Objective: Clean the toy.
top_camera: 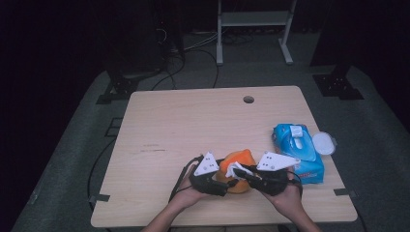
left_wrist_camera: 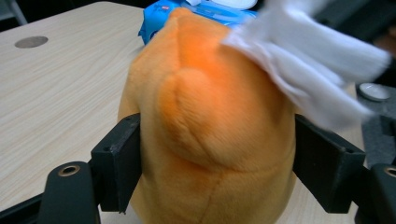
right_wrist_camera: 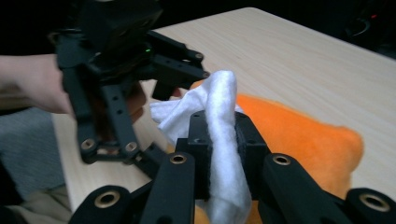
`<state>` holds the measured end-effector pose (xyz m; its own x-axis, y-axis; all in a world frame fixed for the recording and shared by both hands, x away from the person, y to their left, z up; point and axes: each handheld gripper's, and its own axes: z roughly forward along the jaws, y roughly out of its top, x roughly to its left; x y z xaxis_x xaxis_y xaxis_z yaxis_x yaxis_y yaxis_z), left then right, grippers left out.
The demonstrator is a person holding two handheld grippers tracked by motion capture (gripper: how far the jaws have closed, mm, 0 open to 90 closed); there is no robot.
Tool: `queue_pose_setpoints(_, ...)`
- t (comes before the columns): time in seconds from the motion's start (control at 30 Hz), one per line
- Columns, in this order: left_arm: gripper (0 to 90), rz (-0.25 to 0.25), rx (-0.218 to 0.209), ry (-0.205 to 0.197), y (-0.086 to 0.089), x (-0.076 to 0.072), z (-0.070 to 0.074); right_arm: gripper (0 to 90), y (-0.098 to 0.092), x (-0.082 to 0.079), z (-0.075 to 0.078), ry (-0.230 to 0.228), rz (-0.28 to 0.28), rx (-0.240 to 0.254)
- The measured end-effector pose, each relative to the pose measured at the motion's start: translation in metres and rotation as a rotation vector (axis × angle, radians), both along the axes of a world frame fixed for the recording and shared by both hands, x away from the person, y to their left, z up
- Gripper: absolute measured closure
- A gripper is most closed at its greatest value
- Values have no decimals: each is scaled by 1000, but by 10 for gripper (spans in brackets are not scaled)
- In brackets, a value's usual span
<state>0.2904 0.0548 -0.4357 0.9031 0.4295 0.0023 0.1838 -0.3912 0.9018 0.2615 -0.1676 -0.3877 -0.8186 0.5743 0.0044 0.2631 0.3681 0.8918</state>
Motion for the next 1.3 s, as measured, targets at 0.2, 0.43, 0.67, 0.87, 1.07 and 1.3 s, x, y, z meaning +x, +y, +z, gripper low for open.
queue_pose_setpoints(0.2,219,-43,12,-35,-4,-6,0,785,-26,15,1,20,-97,35)
queue_pose_setpoints(0.43,229,-26,23,-36,-10,-7,0,788,-11,1,3,31,-13,45)
queue_pose_setpoints(0.67,243,-33,27,-62,-11,-13,-4,786,2,-1,6,-2,1,-6)
queue_pose_setpoints(0.87,241,-87,77,-150,-19,-26,-8,782,-35,19,2,53,-105,-11)
queue_pose_setpoints(1.07,234,-114,106,-179,-25,-31,-10,788,-26,5,4,75,-42,-11)
queue_pose_setpoints(1.3,233,-114,105,-171,-24,-32,-11,786,-13,3,6,49,3,-71)
